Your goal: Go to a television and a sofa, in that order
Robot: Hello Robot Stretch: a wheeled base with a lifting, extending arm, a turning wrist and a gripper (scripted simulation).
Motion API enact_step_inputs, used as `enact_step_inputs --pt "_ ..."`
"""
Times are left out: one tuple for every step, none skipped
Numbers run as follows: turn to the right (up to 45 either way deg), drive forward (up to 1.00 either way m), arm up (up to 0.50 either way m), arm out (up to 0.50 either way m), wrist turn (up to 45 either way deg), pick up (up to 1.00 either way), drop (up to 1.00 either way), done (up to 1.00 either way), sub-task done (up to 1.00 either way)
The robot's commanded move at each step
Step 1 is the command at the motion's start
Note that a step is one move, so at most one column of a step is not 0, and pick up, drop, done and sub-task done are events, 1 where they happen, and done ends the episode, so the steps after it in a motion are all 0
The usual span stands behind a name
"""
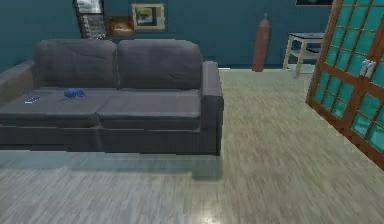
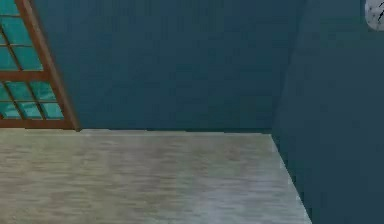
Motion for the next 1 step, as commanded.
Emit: enact_step_inputs --pt "0.0 1.0 0.0 0.0 0.0 0.0 0.0 0.0 0.0"
